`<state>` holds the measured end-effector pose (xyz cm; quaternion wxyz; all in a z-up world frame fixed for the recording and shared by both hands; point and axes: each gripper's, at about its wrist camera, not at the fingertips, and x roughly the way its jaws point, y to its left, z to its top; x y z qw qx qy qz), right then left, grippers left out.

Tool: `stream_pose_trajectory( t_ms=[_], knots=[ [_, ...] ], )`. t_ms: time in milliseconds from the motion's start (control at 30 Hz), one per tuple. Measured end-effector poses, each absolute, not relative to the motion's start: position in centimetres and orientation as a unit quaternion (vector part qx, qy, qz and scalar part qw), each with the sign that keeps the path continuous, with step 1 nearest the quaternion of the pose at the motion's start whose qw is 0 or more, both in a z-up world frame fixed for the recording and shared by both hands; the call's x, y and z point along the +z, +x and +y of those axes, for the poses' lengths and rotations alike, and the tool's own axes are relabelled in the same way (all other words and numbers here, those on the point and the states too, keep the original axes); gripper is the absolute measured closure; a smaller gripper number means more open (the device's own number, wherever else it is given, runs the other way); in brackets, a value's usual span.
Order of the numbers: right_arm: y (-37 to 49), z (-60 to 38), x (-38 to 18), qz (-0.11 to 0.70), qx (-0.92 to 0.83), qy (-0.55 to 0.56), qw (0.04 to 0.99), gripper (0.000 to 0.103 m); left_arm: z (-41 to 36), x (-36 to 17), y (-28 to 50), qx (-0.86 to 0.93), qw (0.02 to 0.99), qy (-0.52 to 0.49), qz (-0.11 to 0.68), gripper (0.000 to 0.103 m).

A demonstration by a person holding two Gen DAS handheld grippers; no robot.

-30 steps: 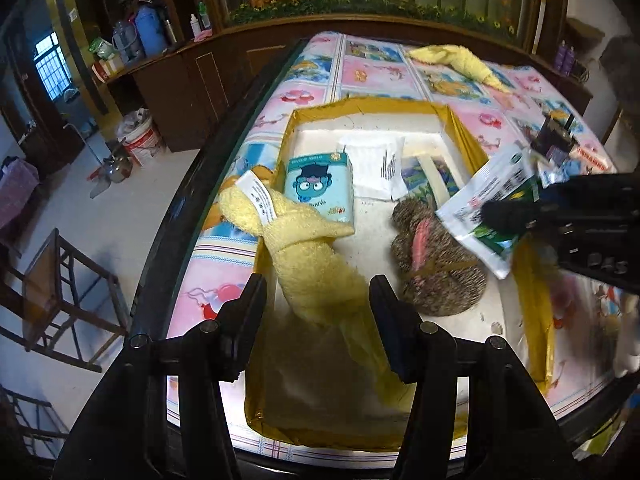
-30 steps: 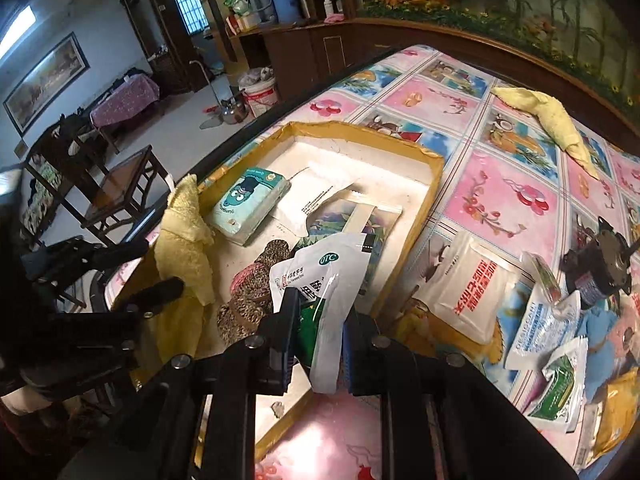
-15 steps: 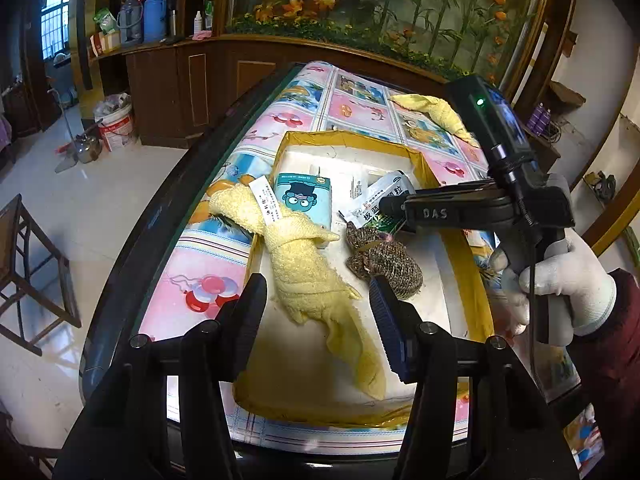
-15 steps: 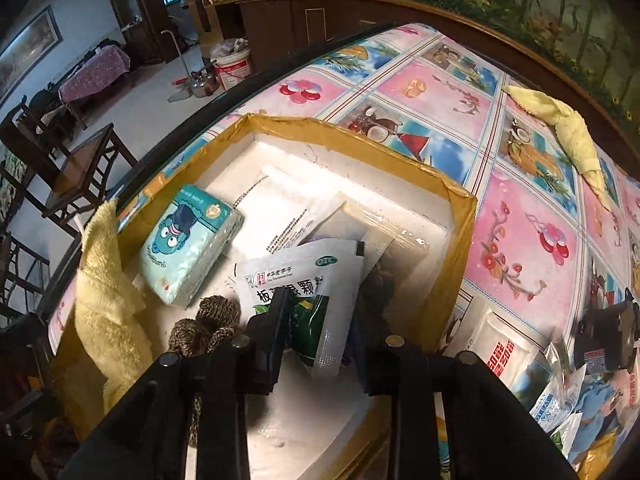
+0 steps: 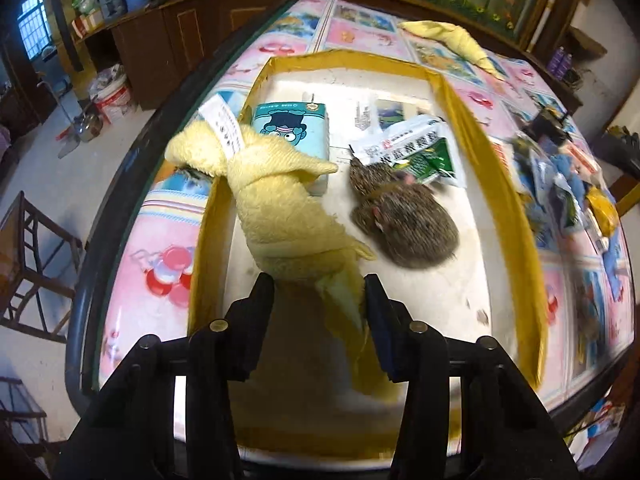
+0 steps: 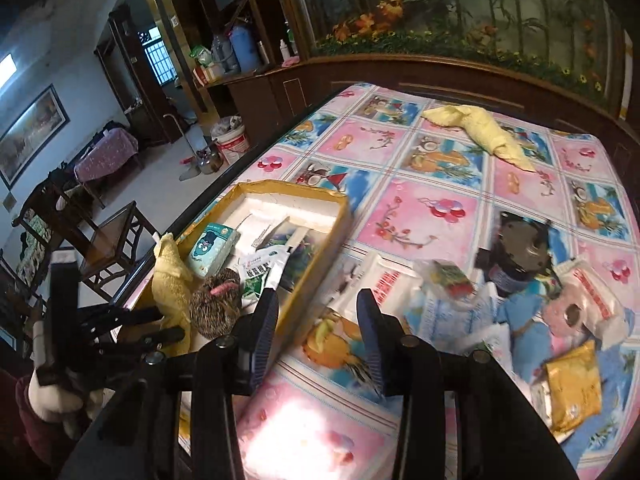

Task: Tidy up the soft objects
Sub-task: 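Open both grippers to drop the towel and sachet in the box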

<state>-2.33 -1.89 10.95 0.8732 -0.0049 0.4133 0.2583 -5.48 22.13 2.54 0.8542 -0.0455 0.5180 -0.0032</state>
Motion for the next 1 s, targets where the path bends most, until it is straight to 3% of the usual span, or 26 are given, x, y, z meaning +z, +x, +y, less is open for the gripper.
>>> stream_pose_trajectory(
  t_ms=[267,500,533,567,633,1000],
  knots=[
    [-4.8,-13.8,11.1,0.402,0.146,0.054,0.902,0.059,22.7,3.6,-3.1,0.014,0.865,-0.098,0.492,0.058],
    [-4.8,-18.1,7.9,0.432,0.123,0.103,0.888,0.058,24.2,10.0,-9.9,-0.02,0.927,-0.191,0.322,0.057],
    [-4.7,-17.5,7.4,0.437,0.137,0.106,0.883,0.058,23.6,10.8,-10.5,-0.038,0.931,-0.191,0.309,0.051],
    [-4.6,-17.1,6.9,0.444,0.149,0.105,0.877,0.058,22.9,11.4,-11.1,-0.057,0.934,-0.187,0.3,0.039],
    [-3.6,-15.6,5.8,0.455,0.158,0.099,0.871,0.058,21.1,12.1,-11.6,-0.085,0.935,-0.174,0.296,0.03],
    [0.9,-11.7,1.6,0.481,0.127,0.052,0.866,0.058,14.8,11.1,-11.3,-0.151,0.91,-0.139,0.361,0.03]
  ],
)
